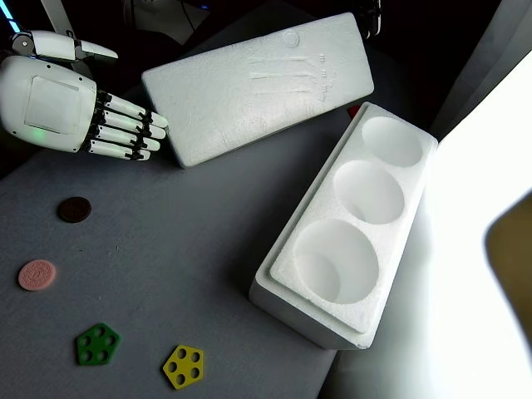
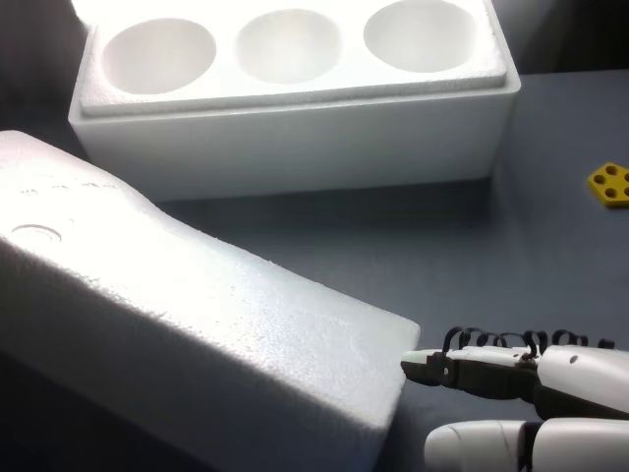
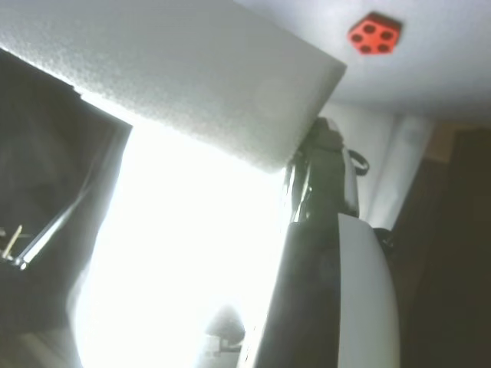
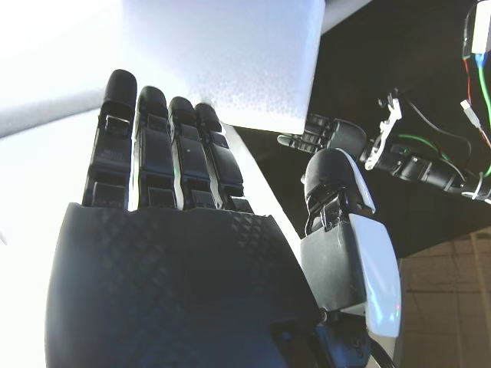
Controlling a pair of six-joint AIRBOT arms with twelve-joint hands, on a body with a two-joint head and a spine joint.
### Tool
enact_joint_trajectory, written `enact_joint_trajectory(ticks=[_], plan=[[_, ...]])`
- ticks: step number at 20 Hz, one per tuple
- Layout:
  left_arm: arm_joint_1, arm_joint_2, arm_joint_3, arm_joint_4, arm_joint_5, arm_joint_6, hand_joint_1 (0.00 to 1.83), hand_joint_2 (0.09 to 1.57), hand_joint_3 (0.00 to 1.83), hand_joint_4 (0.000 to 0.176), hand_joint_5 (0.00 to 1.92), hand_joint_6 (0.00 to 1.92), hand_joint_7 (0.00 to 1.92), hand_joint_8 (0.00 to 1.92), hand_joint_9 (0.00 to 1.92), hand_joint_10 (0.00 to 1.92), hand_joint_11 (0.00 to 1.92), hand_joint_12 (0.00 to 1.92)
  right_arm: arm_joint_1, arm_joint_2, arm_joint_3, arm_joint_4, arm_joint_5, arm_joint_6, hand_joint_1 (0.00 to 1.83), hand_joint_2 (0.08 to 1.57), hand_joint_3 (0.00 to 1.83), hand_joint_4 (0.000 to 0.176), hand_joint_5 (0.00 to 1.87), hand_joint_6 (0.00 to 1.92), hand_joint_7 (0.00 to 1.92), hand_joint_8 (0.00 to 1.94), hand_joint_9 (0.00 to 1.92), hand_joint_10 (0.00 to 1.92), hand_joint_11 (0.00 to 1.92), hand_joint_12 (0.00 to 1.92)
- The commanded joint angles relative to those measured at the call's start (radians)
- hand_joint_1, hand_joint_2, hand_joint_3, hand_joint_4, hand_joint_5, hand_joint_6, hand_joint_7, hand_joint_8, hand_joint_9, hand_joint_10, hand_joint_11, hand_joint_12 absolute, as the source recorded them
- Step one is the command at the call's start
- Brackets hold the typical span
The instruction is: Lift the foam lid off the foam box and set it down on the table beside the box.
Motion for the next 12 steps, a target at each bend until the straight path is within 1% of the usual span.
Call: enact_joint_trajectory(ticks=[1, 2, 3, 4, 5, 6, 7, 8, 10, 11, 12], plan=[[-0.016, -0.009, -0.011, -0.062, -0.13, -0.02, 0.0, 1.18, 0.0, 0.005, 0.13, 0.0, 0.1, 0.0, 0.09, 0.0, 0.0, 0.31, 0.004, -0.008, -0.006, -0.034, 0.109, 0.013, 0.03, 1.23, 0.0, 0.0, 0.12, 0.0, 0.14, 0.0, 0.14, 0.0, 0.0, 0.63], [-0.014, -0.012, -0.01, -0.062, -0.125, -0.02, 0.0, 1.19, 0.0, 0.012, 0.13, 0.0, 0.11, 0.0, 0.09, 0.0, 0.0, 0.26, -0.005, -0.011, -0.004, -0.048, 0.109, 0.013, 0.02, 1.24, 0.0, 0.0, 0.12, 0.0, 0.14, 0.0, 0.14, 0.0, 0.0, 0.59], [-0.012, -0.015, -0.01, -0.062, -0.122, -0.02, 0.0, 1.19, 0.0, 0.014, 0.12, 0.0, 0.1, 0.0, 0.07, 0.01, 0.0, 0.17, -0.013, -0.015, -0.001, -0.053, 0.109, 0.013, 0.03, 1.24, 0.0, 0.0, 0.13, 0.0, 0.14, 0.0, 0.15, 0.0, 0.0, 0.59], [-0.01, -0.017, -0.009, -0.062, -0.122, -0.02, 0.0, 1.19, 0.0, 0.016, 0.13, 0.0, 0.1, 0.0, 0.06, 0.01, 0.0, 0.15, -0.022, -0.018, 0.004, -0.06, 0.109, 0.013, 0.03, 1.24, 0.0, 0.0, 0.13, 0.0, 0.13, 0.0, 0.14, 0.0, 0.0, 0.59], [-0.01, -0.018, -0.009, -0.062, -0.122, -0.02, 0.0, 1.18, 0.0, 0.016, 0.11, 0.0, 0.1, 0.0, 0.07, 0.01, 0.0, 0.2, -0.024, -0.021, 0.006, -0.062, 0.109, 0.013, 0.0, 1.24, 0.0, 0.0, 0.14, 0.0, 0.14, 0.0, 0.15, 0.0, 0.0, 0.64], [-0.009, -0.02, -0.009, -0.062, -0.125, -0.02, 0.0, 1.18, 0.0, 0.012, 0.11, 0.0, 0.08, 0.0, 0.07, 0.0, 0.0, 0.21, -0.024, -0.025, 0.012, -0.062, 0.11, 0.013, 0.0, 1.26, 0.01, 0.0, 0.13, 0.0, 0.14, 0.0, 0.14, 0.0, 0.0, 0.64], [-0.006, -0.025, -0.01, -0.061, -0.127, -0.02, 0.0, 1.19, 0.0, 0.0, 0.12, 0.0, 0.11, 0.01, 0.1, 0.01, 0.0, 0.3, -0.024, -0.028, 0.017, -0.062, 0.113, 0.013, 0.02, 1.24, 0.0, 0.0, 0.13, 0.0, 0.14, 0.0, 0.15, 0.0, 0.0, 0.63], [-0.001, -0.034, -0.013, -0.056, -0.119, -0.028, 0.0, 1.19, 0.0, 0.001, 0.13, 0.0, 0.12, 0.0, 0.11, 0.01, 0.0, 0.34, -0.024, -0.031, 0.024, -0.064, 0.113, 0.013, 0.03, 1.23, 0.0, 0.0, 0.12, 0.0, 0.14, 0.0, 0.15, 0.0, 0.0, 0.6], [0.008, -0.05, -0.015, -0.058, -0.093, -0.034, 0.0, 1.17, 0.0, 0.025, 0.12, 0.0, 0.08, 0.0, 0.08, 0.0, 0.0, 0.24, -0.024, -0.037, 0.033, -0.064, 0.14, 0.013, 0.02, 1.22, 0.0, 0.0, 0.11, 0.0, 0.12, 0.0, 0.13, 0.0, 0.0, 0.51], [0.013, -0.06, -0.014, -0.064, -0.08, -0.034, 0.0, 1.18, 0.0, 0.0, 0.11, 0.0, 0.08, 0.0, 0.09, 0.01, 0.0, 0.33, -0.017, -0.039, 0.038, -0.064, 0.153, 0.013, 0.0, 1.24, 0.0, 0.0, 0.1, 0.0, 0.11, 0.0, 0.12, 0.0, 0.0, 0.47], [0.016, -0.066, -0.012, -0.068, -0.074, -0.034, 0.0, 1.18, 0.0, 0.0, 0.11, 0.0, 0.08, 0.0, 0.09, 0.01, 0.0, 0.33, -0.014, -0.04, 0.041, -0.064, 0.16, 0.013, 0.0, 1.24, 0.0, 0.0, 0.1, 0.0, 0.11, 0.0, 0.12, 0.0, 0.0, 0.47]])
